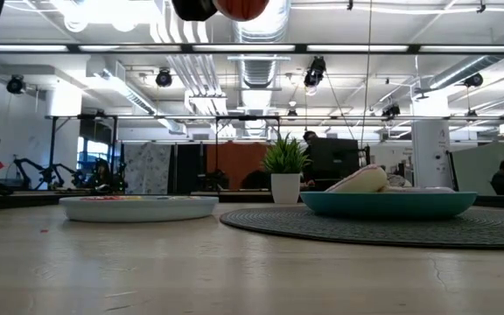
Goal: Pick & Place donuts
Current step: Put the small orange donut on the blue plate
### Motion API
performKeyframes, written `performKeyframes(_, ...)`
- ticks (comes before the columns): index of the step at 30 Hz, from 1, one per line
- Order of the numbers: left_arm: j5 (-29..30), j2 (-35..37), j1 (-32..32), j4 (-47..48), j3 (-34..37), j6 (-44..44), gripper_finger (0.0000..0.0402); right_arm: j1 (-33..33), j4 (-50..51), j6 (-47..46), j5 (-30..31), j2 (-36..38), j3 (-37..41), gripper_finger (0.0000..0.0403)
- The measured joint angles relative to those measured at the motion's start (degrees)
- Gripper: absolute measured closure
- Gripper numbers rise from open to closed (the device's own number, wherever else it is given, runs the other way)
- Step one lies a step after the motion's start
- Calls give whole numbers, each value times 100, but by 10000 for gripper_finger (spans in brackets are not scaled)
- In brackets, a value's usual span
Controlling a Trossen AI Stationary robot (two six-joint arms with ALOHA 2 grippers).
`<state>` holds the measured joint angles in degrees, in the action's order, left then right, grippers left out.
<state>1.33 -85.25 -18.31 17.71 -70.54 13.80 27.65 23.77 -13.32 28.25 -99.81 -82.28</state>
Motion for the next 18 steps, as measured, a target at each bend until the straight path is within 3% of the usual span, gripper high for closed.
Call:
performKeyframes(5,133,7,13,143,-2,112,388,-179,20,-188,-202,0,2,360)
performKeyframes(11,868,89,12,788,-5,114,321,-618,3,-831,-958,-9,36,379)
performKeyframes(14,1535,223,16,1404,-7,142,292,-826,-37,-1241,-1068,-9,100,380)
performKeyframes(18,3043,589,-255,2461,-7,546,279,-1212,-430,-2061,-1603,-39,317,380)
